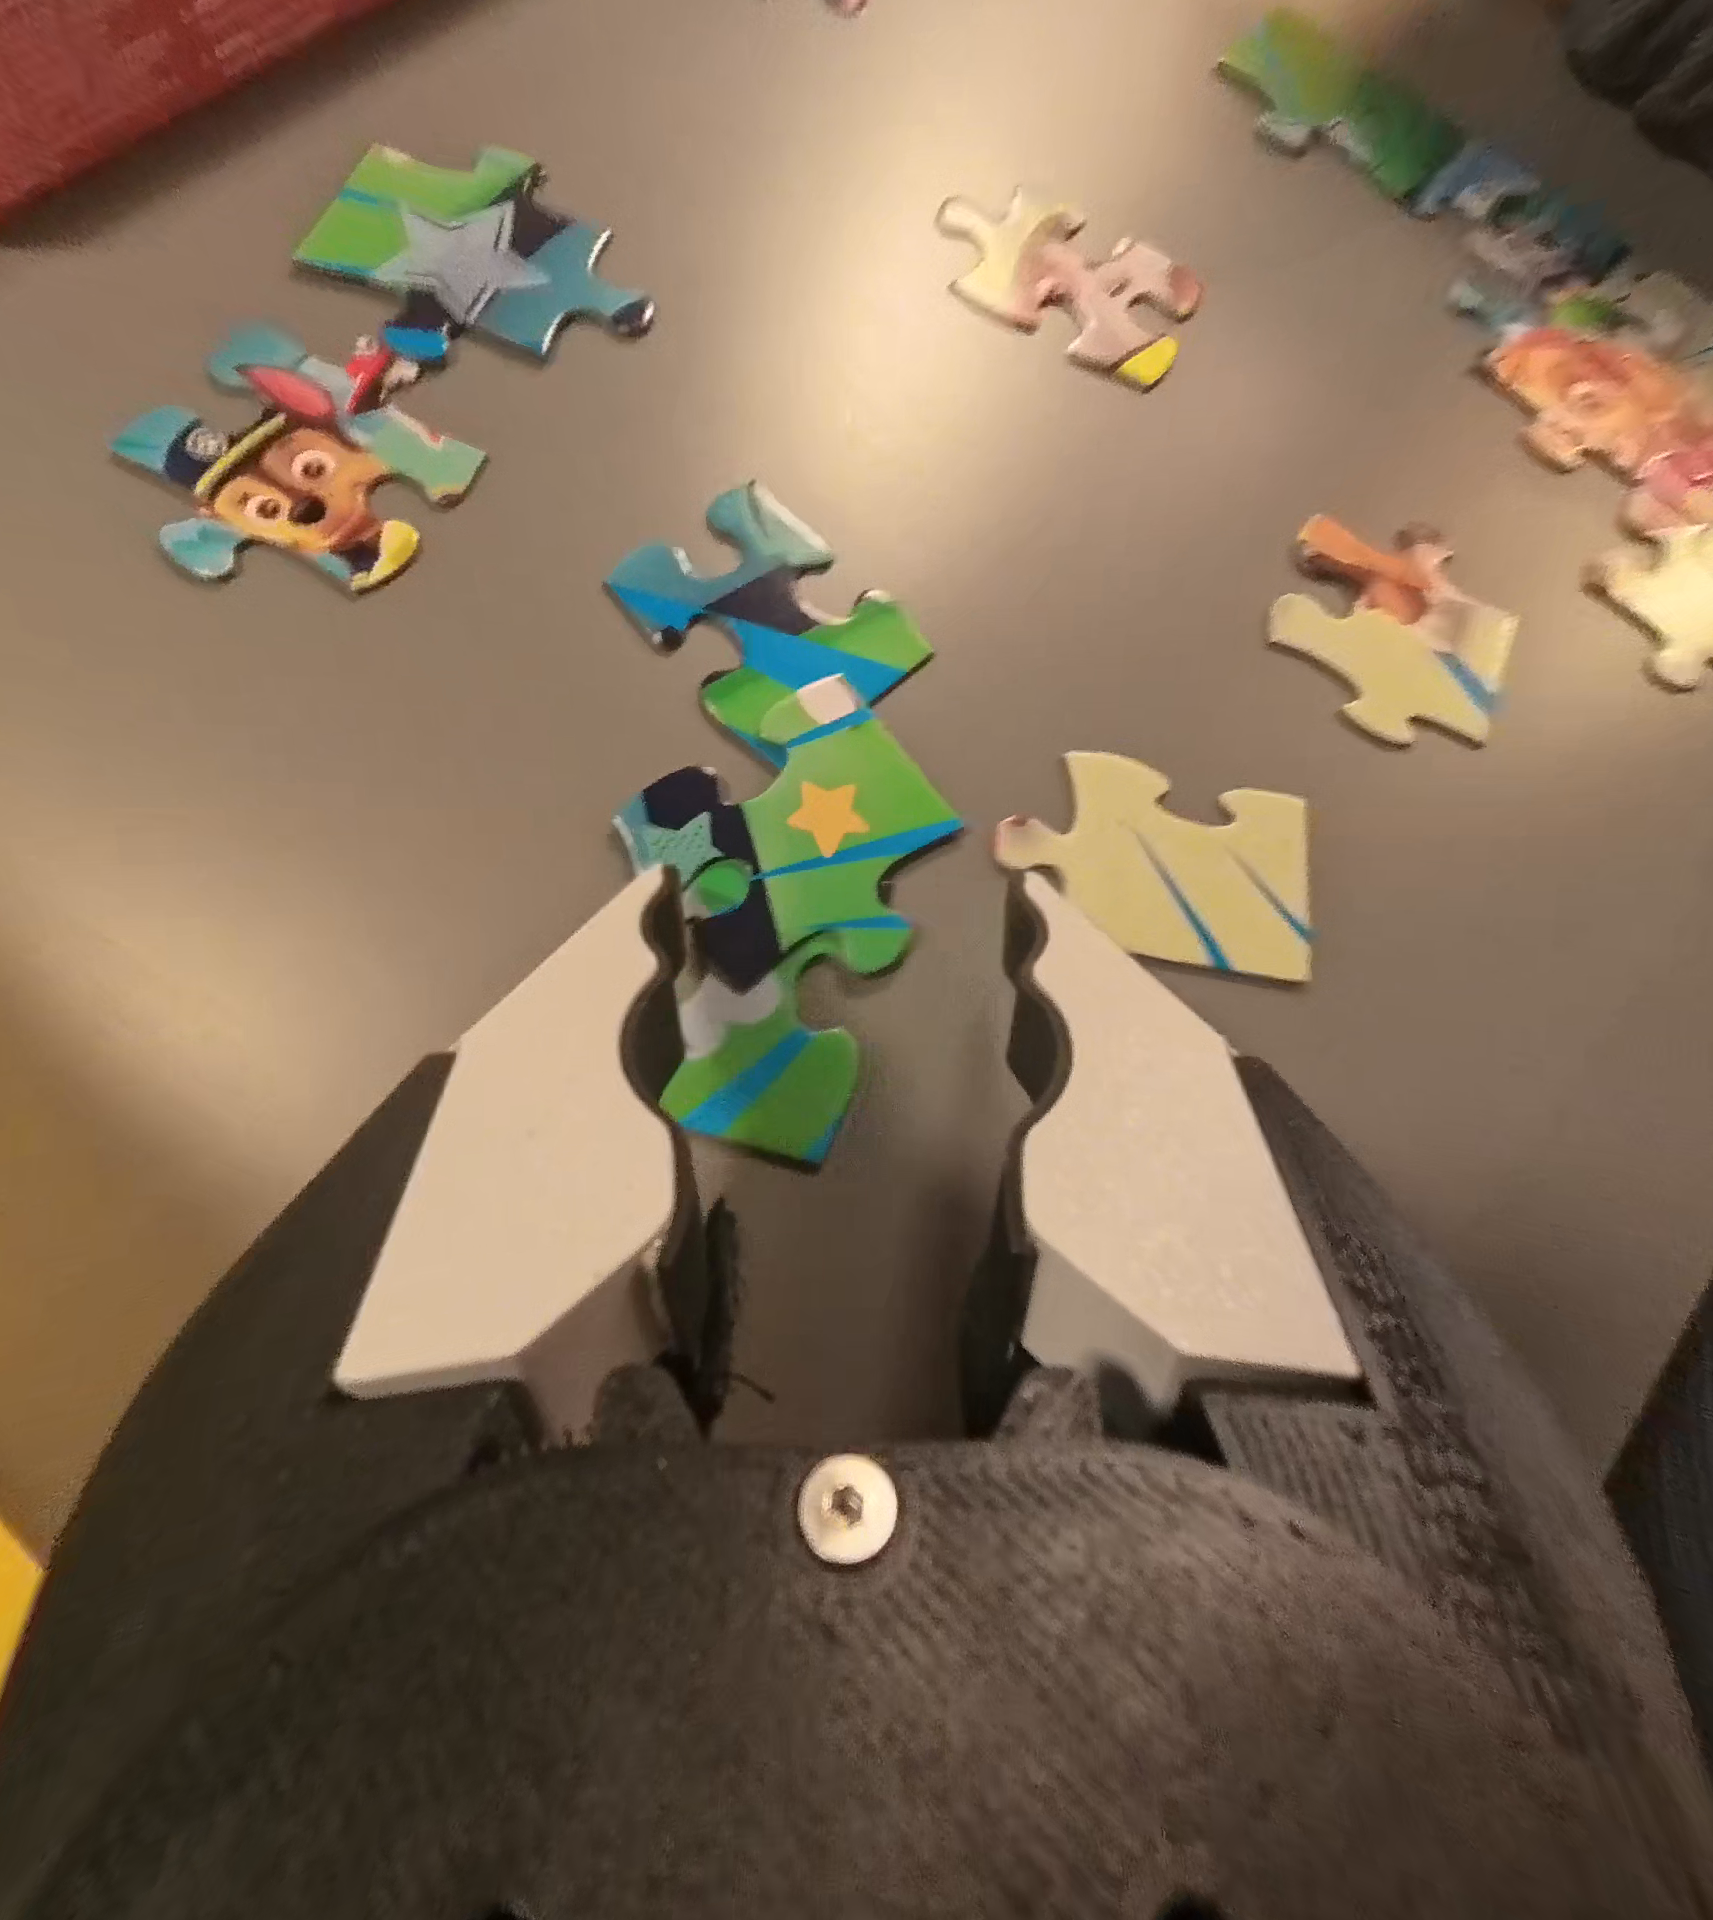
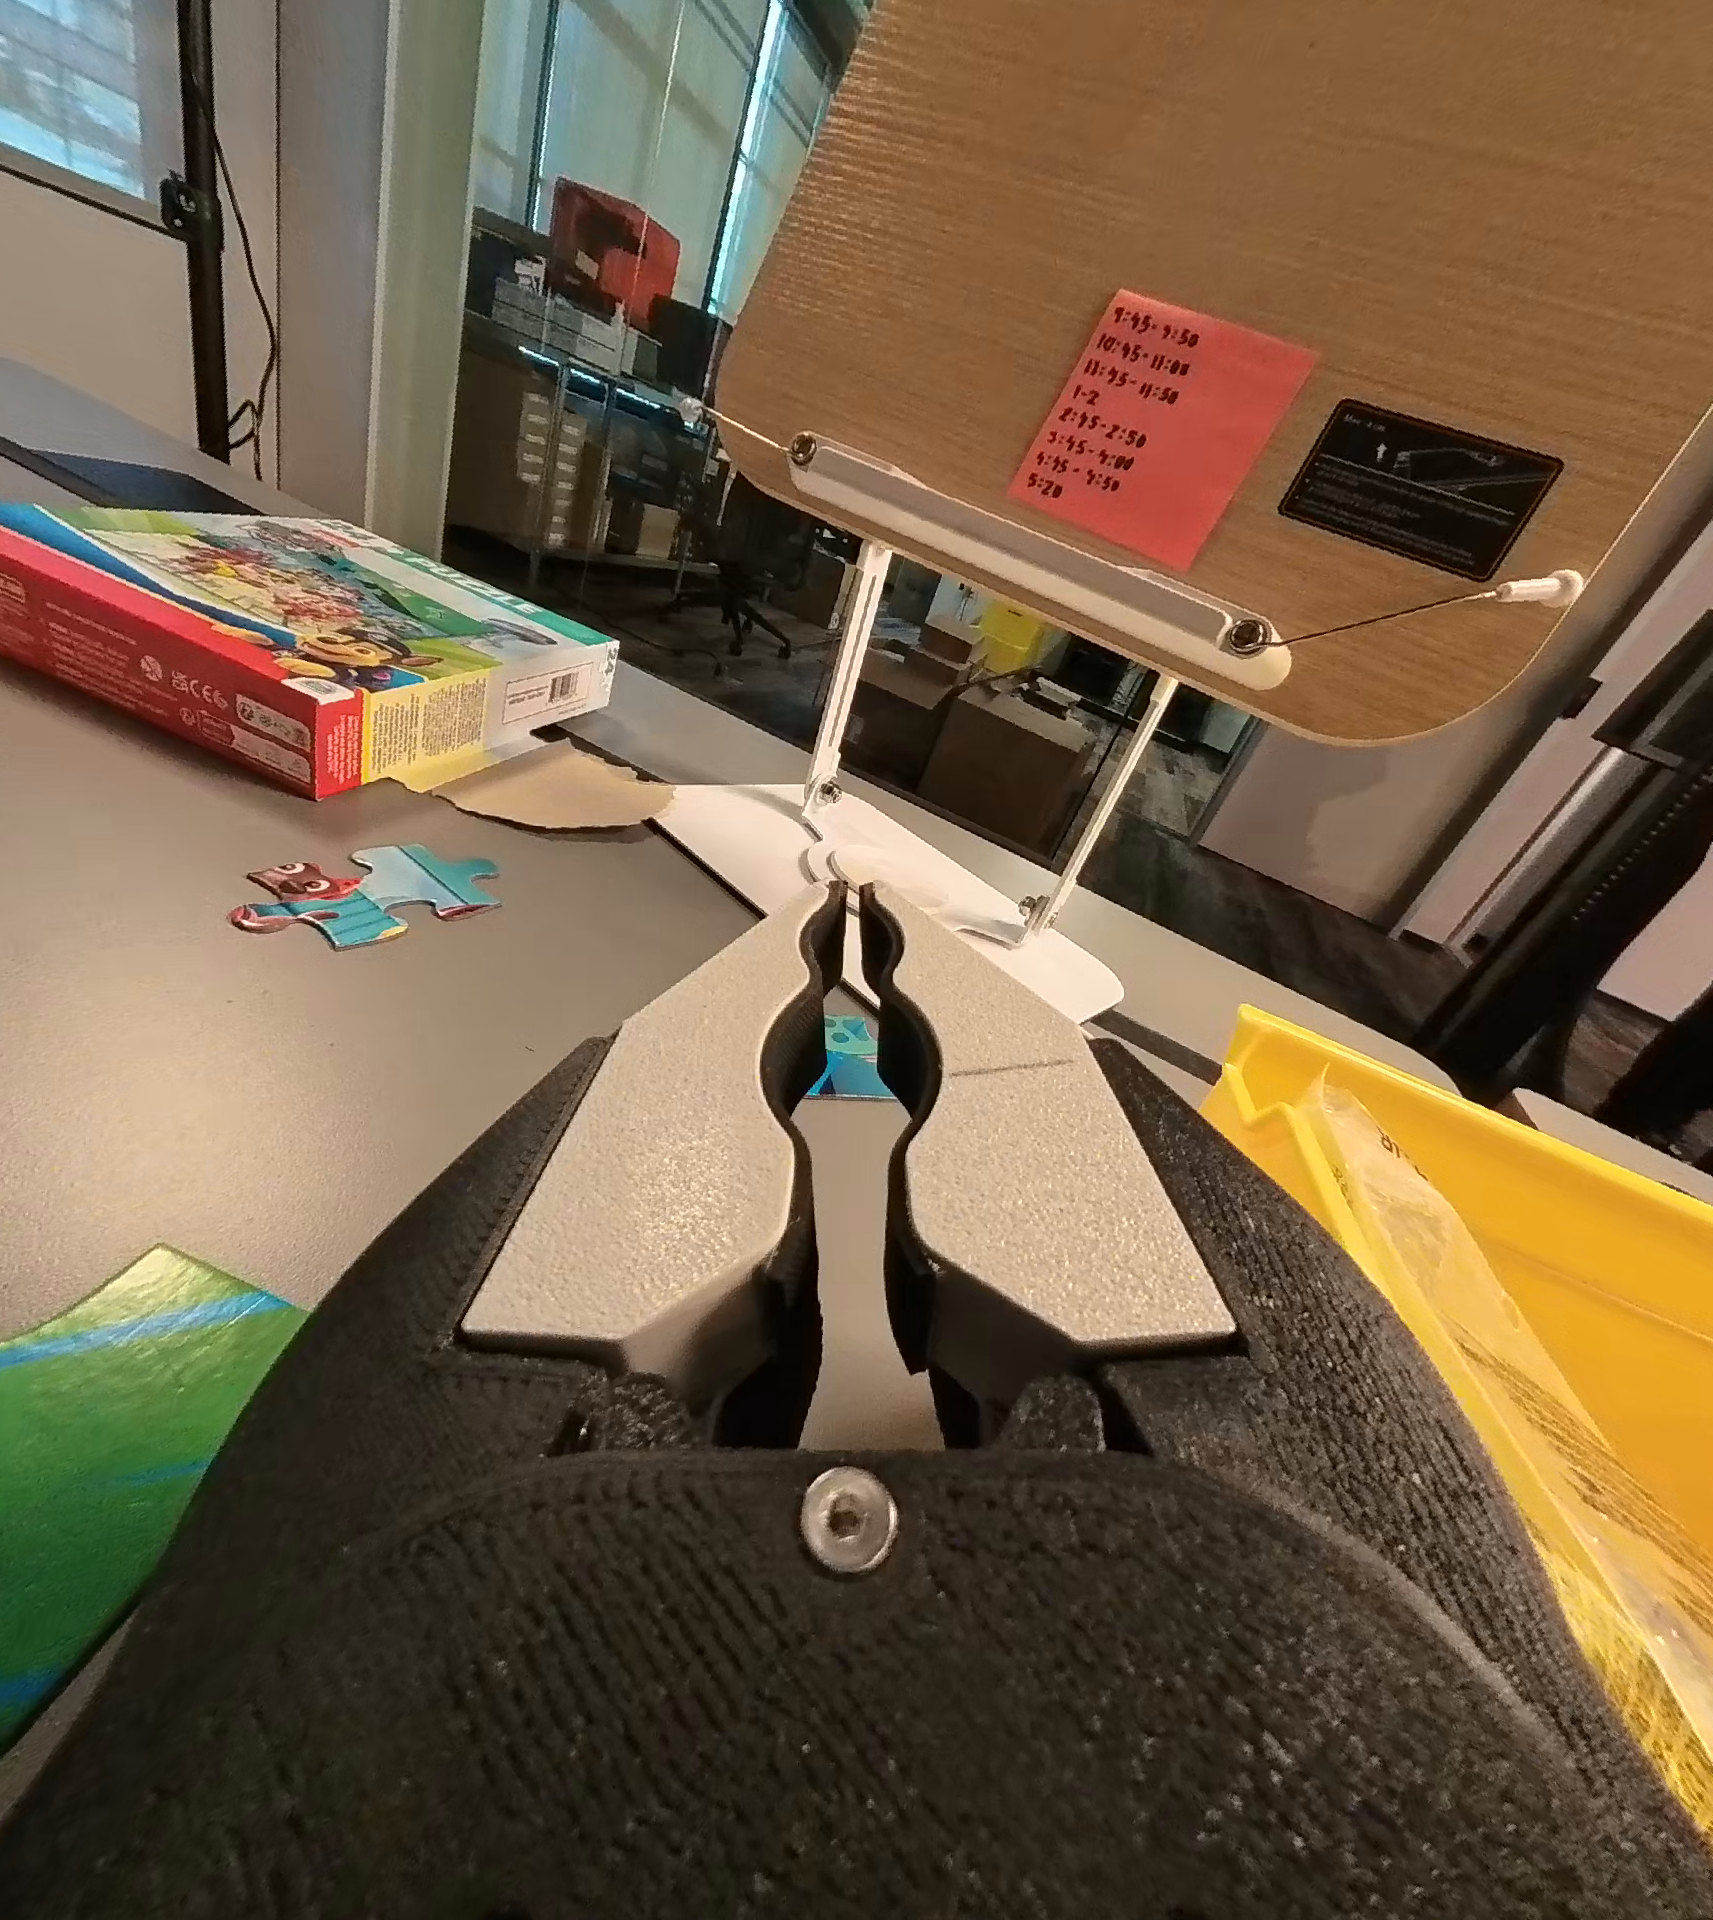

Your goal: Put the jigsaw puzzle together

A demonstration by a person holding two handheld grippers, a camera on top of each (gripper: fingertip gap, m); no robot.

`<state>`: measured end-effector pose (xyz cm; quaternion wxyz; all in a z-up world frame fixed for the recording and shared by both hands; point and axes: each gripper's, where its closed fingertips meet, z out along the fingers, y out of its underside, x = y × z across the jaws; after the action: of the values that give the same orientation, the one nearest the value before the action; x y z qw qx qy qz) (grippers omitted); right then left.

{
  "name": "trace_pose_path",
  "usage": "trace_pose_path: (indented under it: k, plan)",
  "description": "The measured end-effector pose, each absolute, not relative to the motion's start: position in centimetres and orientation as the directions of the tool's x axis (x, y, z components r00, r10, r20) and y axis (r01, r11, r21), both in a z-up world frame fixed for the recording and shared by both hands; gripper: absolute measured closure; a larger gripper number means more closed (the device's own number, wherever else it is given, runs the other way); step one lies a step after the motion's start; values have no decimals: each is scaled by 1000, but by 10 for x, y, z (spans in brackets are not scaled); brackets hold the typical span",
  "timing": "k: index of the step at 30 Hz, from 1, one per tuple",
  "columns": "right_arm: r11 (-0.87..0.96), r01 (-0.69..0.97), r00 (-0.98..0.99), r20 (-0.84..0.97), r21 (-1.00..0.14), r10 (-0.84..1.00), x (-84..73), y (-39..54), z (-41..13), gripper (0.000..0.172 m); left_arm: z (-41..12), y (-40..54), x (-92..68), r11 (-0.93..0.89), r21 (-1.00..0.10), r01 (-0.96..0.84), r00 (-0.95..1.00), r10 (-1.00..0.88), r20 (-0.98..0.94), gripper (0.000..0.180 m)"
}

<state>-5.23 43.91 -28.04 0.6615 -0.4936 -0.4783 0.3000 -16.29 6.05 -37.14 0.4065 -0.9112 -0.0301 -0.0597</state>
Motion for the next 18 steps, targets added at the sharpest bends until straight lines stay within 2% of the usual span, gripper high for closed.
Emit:
trace_pose_path:
  k: [7,12,18]
  plan:
    - [340,82,362,345,-937,866,-53,439,-281,172,-316,57,-160,-467,-879,97,994,9,106,124]
    - [342,84,361,348,-936,865,-53,438,-281,172,-301,55,-166,-407,-906,121,992,26,121,124]
    - [339,82,361,345,-937,866,-53,438,-281,172,-311,59,-164,-428,-895,123,992,23,125,124]
